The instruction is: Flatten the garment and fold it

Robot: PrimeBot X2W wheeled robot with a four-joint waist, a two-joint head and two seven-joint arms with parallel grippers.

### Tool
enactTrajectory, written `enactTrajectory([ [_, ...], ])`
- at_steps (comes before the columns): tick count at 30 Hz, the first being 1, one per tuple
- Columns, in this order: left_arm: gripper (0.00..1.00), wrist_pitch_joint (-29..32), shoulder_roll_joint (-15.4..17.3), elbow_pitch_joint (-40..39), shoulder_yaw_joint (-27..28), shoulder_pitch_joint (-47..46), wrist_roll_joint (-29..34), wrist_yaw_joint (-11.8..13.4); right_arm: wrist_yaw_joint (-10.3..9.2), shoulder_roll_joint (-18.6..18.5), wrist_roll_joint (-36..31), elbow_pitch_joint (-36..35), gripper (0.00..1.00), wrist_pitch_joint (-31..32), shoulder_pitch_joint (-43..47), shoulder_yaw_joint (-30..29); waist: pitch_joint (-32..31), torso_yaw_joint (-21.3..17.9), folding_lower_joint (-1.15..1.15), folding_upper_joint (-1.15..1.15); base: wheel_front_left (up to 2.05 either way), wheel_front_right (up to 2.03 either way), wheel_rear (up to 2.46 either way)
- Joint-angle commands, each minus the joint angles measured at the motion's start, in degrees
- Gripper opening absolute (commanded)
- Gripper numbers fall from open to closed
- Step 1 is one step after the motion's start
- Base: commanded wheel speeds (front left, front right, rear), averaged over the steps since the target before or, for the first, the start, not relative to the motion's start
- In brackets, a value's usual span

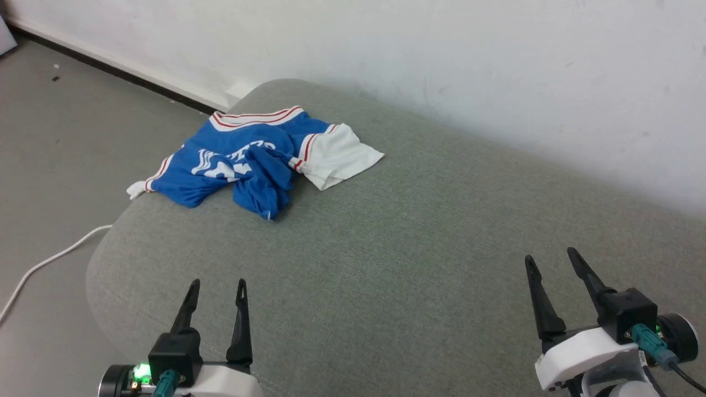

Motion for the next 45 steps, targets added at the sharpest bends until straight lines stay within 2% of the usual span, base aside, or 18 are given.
enactTrajectory([
  [1, 1.00, -0.42, 0.12, 0.17, -0.18, 0.81, -0.24, 0.65, -0.09, 0.16, 0.04, 0.12, 1.00, -0.40, -0.39, -0.03, 0.15, 0.51, 0.00, 0.00, 0.00, 0.00, 0.00],
  [30, 1.00, -3.89, 0.16, 0.84, -2.43, 1.95, -0.91, 2.37, -0.12, 0.23, -1.49, 0.54, 1.00, -2.05, -0.83, 0.20, 0.94, 7.24, 0.00, 0.00, 0.00, 0.00, 0.00],
  [45, 1.00, -3.91, 0.23, 0.25, -2.39, 1.05, -2.04, 1.91, -0.12, 0.23, -1.43, 0.51, 1.00, -2.14, -0.22, -0.51, 0.71, 6.67, 0.00, 0.00, 0.00, 0.00, 0.00],
])
